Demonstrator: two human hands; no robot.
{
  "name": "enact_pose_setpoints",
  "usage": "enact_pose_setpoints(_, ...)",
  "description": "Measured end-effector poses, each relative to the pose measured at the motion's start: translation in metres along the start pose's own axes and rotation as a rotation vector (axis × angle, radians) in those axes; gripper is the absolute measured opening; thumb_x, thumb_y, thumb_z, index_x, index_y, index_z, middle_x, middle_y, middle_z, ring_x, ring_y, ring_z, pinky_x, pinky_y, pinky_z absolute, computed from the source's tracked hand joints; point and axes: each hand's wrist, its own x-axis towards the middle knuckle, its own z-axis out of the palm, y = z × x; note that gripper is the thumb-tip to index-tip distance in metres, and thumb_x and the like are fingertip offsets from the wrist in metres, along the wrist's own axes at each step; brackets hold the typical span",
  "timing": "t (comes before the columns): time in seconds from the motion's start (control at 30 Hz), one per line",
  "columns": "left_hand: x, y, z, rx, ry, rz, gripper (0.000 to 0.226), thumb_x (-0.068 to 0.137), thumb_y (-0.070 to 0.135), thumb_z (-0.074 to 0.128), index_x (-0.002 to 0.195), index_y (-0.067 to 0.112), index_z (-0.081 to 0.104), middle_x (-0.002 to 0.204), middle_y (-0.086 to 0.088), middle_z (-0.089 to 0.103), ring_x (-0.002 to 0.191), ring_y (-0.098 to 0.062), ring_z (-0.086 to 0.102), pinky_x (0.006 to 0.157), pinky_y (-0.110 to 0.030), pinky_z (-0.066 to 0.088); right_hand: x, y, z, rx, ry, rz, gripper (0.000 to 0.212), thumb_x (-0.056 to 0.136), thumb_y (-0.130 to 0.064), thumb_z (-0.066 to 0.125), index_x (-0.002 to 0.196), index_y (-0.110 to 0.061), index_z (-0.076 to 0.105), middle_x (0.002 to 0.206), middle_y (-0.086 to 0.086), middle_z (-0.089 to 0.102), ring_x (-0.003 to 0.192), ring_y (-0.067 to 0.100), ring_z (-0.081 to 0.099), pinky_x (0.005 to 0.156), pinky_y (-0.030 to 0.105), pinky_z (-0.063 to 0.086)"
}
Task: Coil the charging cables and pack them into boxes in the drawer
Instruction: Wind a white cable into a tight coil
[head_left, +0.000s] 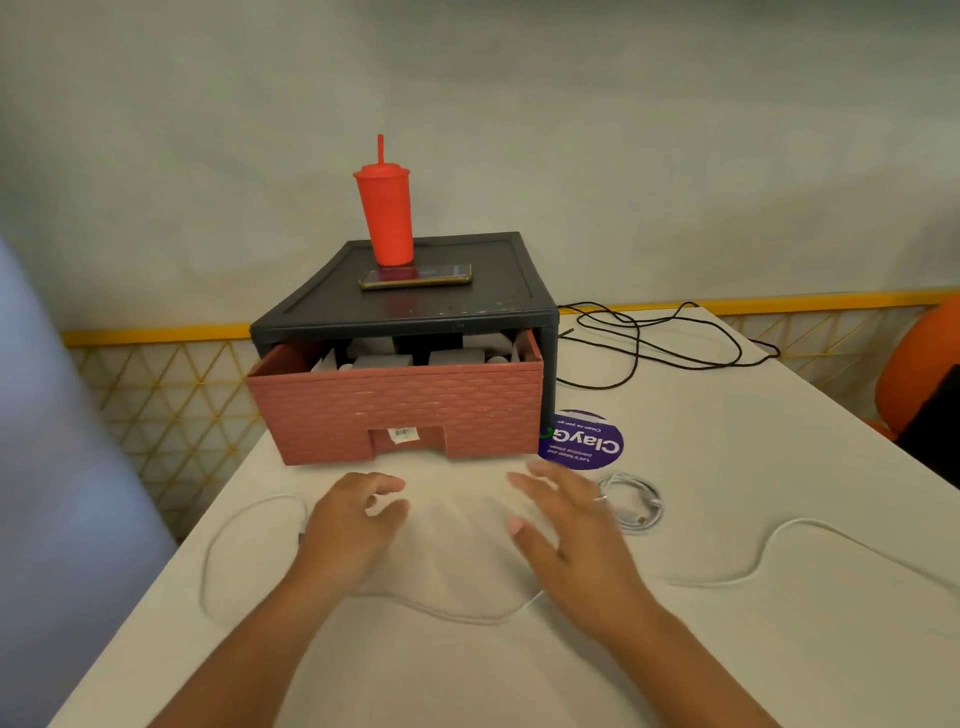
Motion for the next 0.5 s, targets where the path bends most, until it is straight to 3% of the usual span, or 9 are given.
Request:
enact_pose_setpoints(0.13, -0.009, -0.042, -0.038, 0.122, 0.08, -0.054, 0.017, 0.085, 0.012, 0.064, 0.1, 0.015, 0.068, 0.112, 0.0, 0.059, 0.097, -0.015, 0.052, 0.085, -0.023, 0.035, -0.01, -0.025, 0.049, -0.132, -0.125, -0.151, 0.048, 0.078, -0.05, 0.042, 0.115, -0.026, 0.062, 0.123, 0.002, 0.058, 0.112, 0.022, 0.056, 0.096, 0.045, 0.039)
enact_pose_setpoints(0.2, -0.017, -0.059, -0.049, 0.134, 0.063, -0.049, 0.014, 0.085, 0.014, 0.064, 0.098, 0.015, 0.069, 0.112, -0.002, 0.061, 0.098, -0.013, 0.05, 0.087, -0.023, 0.034, -0.013, -0.032, 0.064, -0.18, -0.273, -0.116, 0.057, 0.077, -0.054, 0.034, 0.123, -0.028, 0.055, 0.134, -0.002, 0.047, 0.123, 0.019, 0.044, 0.105, 0.04, 0.029)
enact_pose_setpoints(0.27, -0.027, -0.07, -0.054, 0.13, 0.001, -0.037, 0.012, 0.086, 0.021, 0.064, 0.098, 0.019, 0.068, 0.109, 0.002, 0.06, 0.1, -0.012, 0.052, 0.087, -0.022, 0.035, -0.015, -0.033, 0.071, -0.241, -0.395, -0.073, 0.045, 0.086, -0.046, 0.039, 0.124, -0.025, 0.052, 0.133, -0.003, 0.041, 0.121, 0.021, 0.038, 0.102, 0.031, 0.027)
enact_pose_setpoints(0.4, -0.045, -0.082, -0.054, 0.111, -0.045, 0.048, 0.007, 0.081, 0.032, 0.069, 0.085, 0.03, 0.063, 0.097, 0.014, 0.061, 0.096, -0.007, 0.057, 0.076, -0.012, 0.038, -0.016, -0.032, 0.072, -0.373, -0.349, -0.043, 0.022, 0.096, -0.02, 0.039, 0.108, -0.012, 0.056, 0.112, 0.006, 0.051, 0.104, 0.027, 0.046, 0.083, 0.032, 0.035)
enact_pose_setpoints(0.5, -0.051, -0.088, -0.052, 0.181, -0.065, 0.154, 0.013, 0.077, 0.042, 0.069, 0.081, 0.039, 0.057, 0.095, 0.018, 0.059, 0.094, -0.005, 0.052, 0.08, -0.021, 0.04, -0.019, -0.02, 0.064, -0.377, -0.261, 0.015, 0.019, 0.096, -0.014, 0.038, 0.103, -0.012, 0.055, 0.106, 0.005, 0.053, 0.1, 0.024, 0.046, 0.072, 0.029, 0.028)
